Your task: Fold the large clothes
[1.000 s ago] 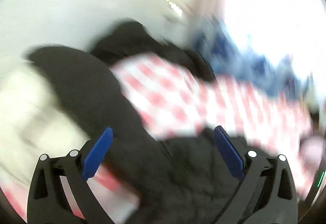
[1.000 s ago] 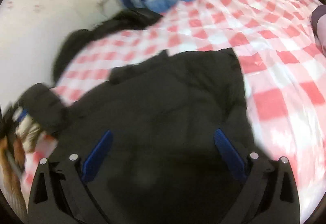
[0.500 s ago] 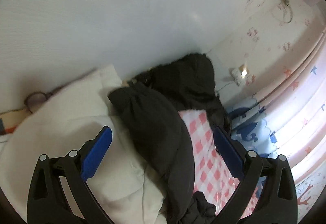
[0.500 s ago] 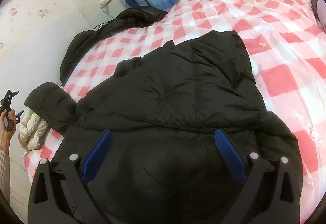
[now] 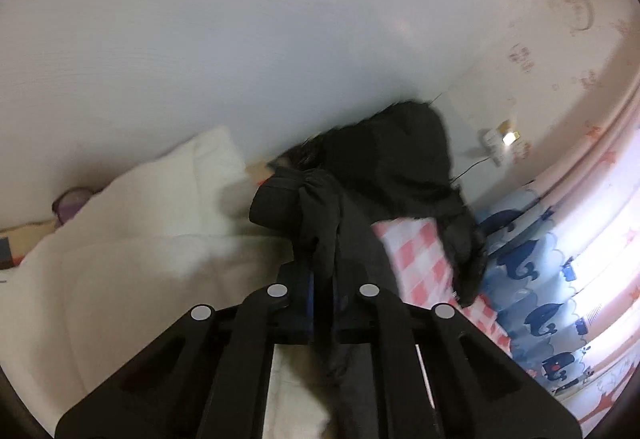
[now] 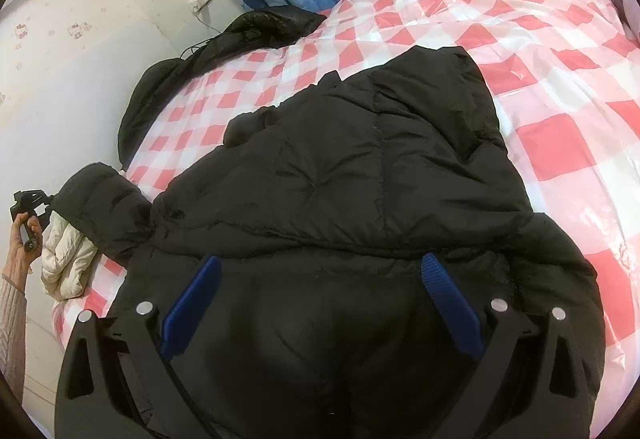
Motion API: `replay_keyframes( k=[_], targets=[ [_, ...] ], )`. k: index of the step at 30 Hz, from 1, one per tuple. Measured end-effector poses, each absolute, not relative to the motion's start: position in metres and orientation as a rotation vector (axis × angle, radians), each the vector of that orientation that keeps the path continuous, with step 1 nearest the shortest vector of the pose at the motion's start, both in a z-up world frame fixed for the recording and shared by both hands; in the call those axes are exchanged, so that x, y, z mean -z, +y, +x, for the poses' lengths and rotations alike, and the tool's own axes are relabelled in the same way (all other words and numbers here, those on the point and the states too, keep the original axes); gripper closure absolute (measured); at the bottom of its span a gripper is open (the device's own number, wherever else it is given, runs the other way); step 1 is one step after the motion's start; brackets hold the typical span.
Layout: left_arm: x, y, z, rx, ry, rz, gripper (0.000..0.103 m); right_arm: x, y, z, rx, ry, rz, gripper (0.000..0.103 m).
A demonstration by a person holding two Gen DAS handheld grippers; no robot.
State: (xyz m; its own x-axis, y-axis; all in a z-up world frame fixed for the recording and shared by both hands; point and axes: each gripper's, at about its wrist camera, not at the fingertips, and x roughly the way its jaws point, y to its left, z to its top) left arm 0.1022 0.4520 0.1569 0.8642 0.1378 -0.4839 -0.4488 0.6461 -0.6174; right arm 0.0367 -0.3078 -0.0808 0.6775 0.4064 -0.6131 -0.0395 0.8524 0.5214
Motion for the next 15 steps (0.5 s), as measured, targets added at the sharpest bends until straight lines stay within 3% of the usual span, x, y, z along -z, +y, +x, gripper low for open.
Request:
replay_keyframes(
  k=[9,15],
  targets=[
    [-0.255,0.321,0.098,0.041,0.246,-0.658,0.100,0.059,-0.308,0.034,-0.284,0.732,0.537,0.007],
    [-0.267,0.177,0.117,0.344,0.274,-0.610,0.100,0.049,-0.321,0.032,-0.268,0.700,0.593,0.007]
  ],
)
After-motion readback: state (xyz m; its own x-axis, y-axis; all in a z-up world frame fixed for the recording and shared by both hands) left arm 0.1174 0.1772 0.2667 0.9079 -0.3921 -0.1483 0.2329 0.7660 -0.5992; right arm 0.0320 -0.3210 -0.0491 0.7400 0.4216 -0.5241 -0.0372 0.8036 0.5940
